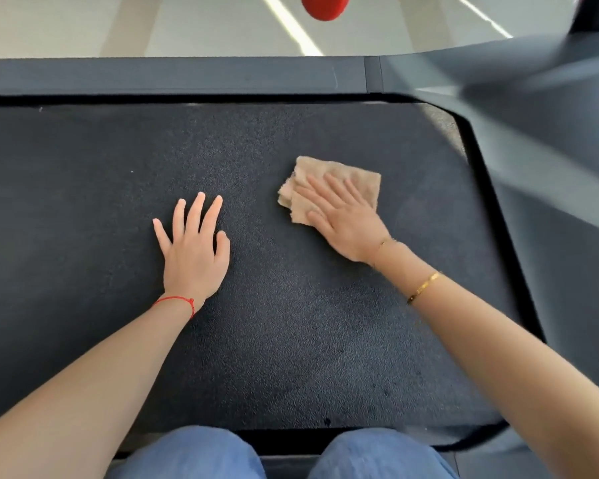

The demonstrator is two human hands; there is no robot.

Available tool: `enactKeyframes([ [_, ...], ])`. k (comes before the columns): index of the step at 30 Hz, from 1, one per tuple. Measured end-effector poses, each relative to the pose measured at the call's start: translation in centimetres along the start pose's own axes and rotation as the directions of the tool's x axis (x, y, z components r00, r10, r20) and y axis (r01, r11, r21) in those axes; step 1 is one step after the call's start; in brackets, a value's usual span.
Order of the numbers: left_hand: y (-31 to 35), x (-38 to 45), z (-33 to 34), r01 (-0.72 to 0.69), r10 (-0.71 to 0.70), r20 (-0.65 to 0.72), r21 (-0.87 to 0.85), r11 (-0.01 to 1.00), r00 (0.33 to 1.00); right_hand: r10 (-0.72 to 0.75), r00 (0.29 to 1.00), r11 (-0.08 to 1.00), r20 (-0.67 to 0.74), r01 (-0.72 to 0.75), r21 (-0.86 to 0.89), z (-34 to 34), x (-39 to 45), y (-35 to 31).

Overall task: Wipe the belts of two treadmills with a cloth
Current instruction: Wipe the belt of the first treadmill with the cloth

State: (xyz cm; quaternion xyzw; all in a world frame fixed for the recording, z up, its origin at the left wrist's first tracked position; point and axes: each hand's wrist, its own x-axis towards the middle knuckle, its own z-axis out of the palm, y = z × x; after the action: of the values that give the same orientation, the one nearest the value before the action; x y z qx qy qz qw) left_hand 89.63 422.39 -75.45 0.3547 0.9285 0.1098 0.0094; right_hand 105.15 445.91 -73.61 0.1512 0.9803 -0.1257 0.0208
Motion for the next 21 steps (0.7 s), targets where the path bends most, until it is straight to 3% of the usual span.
enactKeyframes([
  [2,-0.1,0.0,0.0,0.001,-0.001,-0.001,-0.006,1.0,1.0,0.157,0.986,0.987,-0.053,-0.158,-0.016,-0.8,-1.1,3.4],
  [5,-0.1,0.0,0.1,-0.001,0.001,-0.003,-0.012,1.0,1.0,0.46,0.884,0.888,-0.083,-0.459,0.029,-2.2,-3.2,8.4],
  [7,0.0,0.0,0.0,0.0,0.0,-0.001,-0.015,1.0,1.0,0.549,0.833,0.835,-0.061,-0.545,0.073,-2.4,-4.2,8.5],
  [9,0.2,-0.1,0.0,0.0,0.0,0.001,-0.012,1.0,1.0,0.507,0.859,0.862,-0.071,-0.503,0.065,-1.7,-4.7,5.9],
  [13,0.3,-0.2,-0.2,-0.004,0.004,0.002,-0.019,1.0,1.0,0.195,0.98,0.981,-0.051,-0.195,-0.011,0.9,-7.9,-2.2],
  [16,0.3,-0.2,-0.3,-0.003,0.003,-0.002,-0.037,0.999,1.0,0.054,0.999,0.998,0.001,-0.054,-0.028,2.0,-10.1,-4.9],
  [18,0.2,-0.2,-0.4,-0.009,0.008,-0.006,-0.053,0.999,1.0,0.075,0.997,0.997,-0.009,-0.075,-0.014,1.4,-10.5,-3.5],
  [21,0.2,-0.4,-0.4,-0.021,0.019,-0.022,-0.077,0.997,1.0,0.302,0.95,0.953,-0.081,-0.303,-0.006,0.0,-11.4,0.9],
])
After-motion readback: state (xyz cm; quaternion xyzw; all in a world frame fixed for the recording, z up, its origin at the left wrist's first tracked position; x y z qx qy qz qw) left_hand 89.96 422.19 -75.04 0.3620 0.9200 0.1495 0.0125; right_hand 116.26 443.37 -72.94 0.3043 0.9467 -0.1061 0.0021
